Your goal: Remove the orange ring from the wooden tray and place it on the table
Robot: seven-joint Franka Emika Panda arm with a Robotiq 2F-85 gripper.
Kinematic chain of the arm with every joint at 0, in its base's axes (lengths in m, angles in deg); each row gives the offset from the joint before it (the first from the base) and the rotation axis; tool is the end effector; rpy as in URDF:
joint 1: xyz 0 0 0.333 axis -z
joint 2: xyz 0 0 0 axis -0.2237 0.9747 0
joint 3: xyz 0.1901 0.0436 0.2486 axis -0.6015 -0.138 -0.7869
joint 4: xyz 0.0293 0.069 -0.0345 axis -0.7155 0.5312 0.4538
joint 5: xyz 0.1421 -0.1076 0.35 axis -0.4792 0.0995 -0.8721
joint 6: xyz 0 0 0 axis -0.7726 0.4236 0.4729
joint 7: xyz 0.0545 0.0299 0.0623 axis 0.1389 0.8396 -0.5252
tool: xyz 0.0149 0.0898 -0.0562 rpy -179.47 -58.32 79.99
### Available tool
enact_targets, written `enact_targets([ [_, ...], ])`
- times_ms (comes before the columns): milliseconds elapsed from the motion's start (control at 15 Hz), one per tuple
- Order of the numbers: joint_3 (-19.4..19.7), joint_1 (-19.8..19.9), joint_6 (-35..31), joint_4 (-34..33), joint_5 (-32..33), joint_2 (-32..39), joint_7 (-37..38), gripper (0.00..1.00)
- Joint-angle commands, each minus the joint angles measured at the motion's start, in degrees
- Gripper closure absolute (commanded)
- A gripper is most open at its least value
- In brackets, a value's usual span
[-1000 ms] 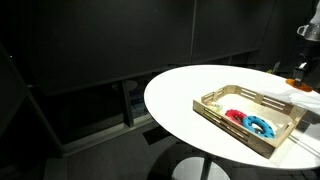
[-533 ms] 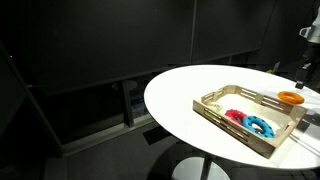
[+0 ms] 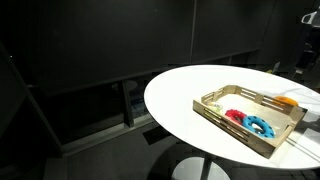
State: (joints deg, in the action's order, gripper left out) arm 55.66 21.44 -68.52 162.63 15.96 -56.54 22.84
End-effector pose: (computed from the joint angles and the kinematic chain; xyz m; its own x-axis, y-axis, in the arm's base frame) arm 0.4047 -0.1256 0.3820 0.9998 -0.0036 0.0172 -0.0050 -0.9968 0.0804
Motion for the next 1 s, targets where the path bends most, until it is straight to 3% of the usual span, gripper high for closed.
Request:
enact_targets([
  [0, 0.9, -2.1, 7.4, -2.4, -4.6, -4.1, -4.3, 0.0],
  [533, 0.1, -3.7, 28.1, -11.4, -5.1, -7.2, -4.2, 0.0],
  [933, 0.1, -3.7, 26.6, -9.9, -4.3, -7.0, -3.2, 0.0],
])
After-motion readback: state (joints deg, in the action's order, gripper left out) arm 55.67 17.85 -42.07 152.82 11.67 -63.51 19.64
